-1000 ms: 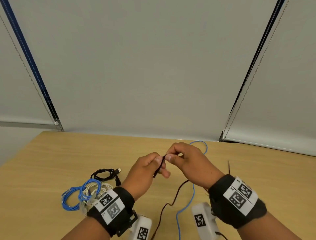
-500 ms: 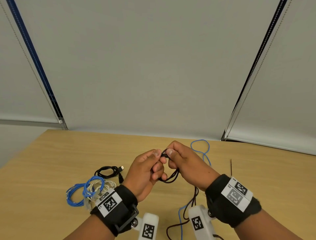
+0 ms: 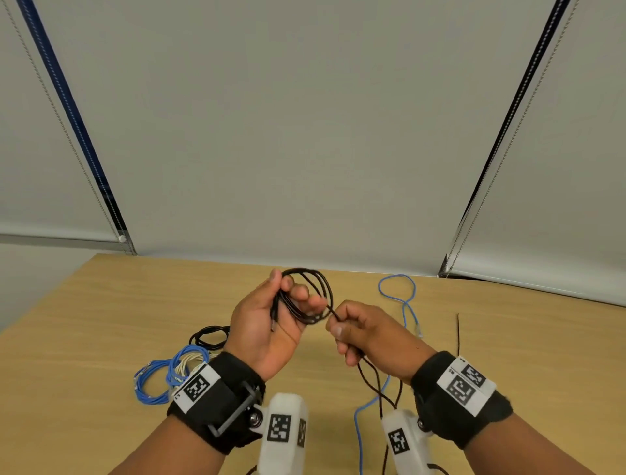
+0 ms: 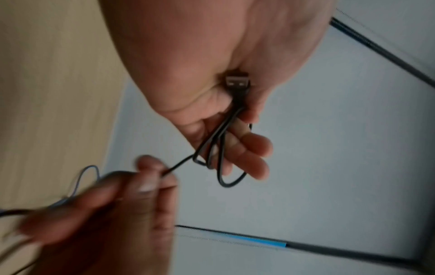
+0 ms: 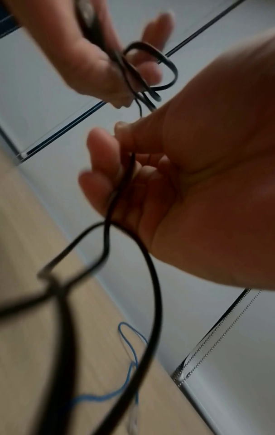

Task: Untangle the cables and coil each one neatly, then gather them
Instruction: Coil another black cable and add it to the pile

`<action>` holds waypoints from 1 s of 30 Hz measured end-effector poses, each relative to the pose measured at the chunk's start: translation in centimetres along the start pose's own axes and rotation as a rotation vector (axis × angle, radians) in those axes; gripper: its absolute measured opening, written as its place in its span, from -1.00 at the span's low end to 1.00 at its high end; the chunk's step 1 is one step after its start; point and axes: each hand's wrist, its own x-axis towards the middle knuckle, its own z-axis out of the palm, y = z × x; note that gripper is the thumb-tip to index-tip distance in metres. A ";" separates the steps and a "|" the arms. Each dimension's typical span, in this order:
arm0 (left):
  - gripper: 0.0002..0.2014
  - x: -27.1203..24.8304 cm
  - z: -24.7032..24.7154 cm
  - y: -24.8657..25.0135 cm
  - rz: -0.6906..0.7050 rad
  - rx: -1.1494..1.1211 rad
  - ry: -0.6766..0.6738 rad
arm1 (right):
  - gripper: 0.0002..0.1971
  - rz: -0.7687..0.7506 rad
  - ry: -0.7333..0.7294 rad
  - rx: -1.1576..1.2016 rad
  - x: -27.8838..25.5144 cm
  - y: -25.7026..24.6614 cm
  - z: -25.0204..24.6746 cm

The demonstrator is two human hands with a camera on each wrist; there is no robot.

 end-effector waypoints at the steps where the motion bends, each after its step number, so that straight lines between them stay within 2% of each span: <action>1: -0.68 0.2 -0.1 0.3 0.046 -0.028 0.023 | -0.88 0.019 -0.020 -0.030 -0.1 0.4 0.4; 4: -0.67 1.0 -0.4 1.5 0.185 -0.054 0.088 | -0.83 0.089 -0.104 -0.059 -0.8 1.5 1.8; 6: -0.72 1.6 -0.6 2.0 0.280 0.090 0.129 | -0.81 0.120 -0.159 -0.073 -1.1 1.7 2.4; 7: -0.76 1.7 -0.6 2.0 0.321 0.265 0.147 | -0.82 0.122 -0.177 -0.086 -1.2 1.6 2.5; 9: -0.82 1.4 -0.9 1.5 0.396 0.830 0.166 | -0.82 0.106 -0.188 -0.127 -1.3 1.0 2.3; 11: -0.77 1.0 -1.4 0.5 0.404 1.330 0.053 | -0.80 0.075 -0.163 -0.155 -1.3 0.1 1.6; 13: -0.82 0.4 -2.0 -0.7 0.328 1.592 -0.092 | -0.82 0.042 -0.104 -0.103 -1.2 -0.7 0.5; 14: -0.83 0.1 -2.2 -1.1 0.270 1.644 -0.151 | -0.84 0.027 -0.061 -0.034 -1.1 -1.1 -0.1; 16: -0.80 -0.5 -2.4 -1.7 0.118 1.583 -0.223 | -0.82 0.022 -0.017 0.174 -1.1 -1.4 -1.3; 18: -0.77 -0.6 -2.4 -1.3 -0.020 1.480 -0.268 | -0.65 0.073 -0.123 0.467 -1.3 -1.3 -2.3; 20: -0.76 -0.3 -2.5 -0.4 -0.069 1.505 -0.300 | -0.45 0.131 -0.221 0.747 -1.6 -0.8 -3.3; 22: -0.79 0.3 -3.3 0.7 -0.029 1.594 -0.253 | -0.34 0.164 -0.173 0.859 -1.9 -0.1 -4.4; 24: -0.79 0.8 -4.4 1.6 0.055 1.650 -0.115 | -0.35 0.174 -0.041 0.793 -2.0 0.6 -5.3; 26: -0.75 1.2 -5.2 2.0 0.125 1.661 -0.015 | -0.45 0.185 0.053 0.650 -2.0 1.2 -5.7; 30: -0.74 1.7 -5.8 1.6 0.151 1.742 0.011 | -0.86 0.251 0.141 0.265 -1.5 1.8 -5.1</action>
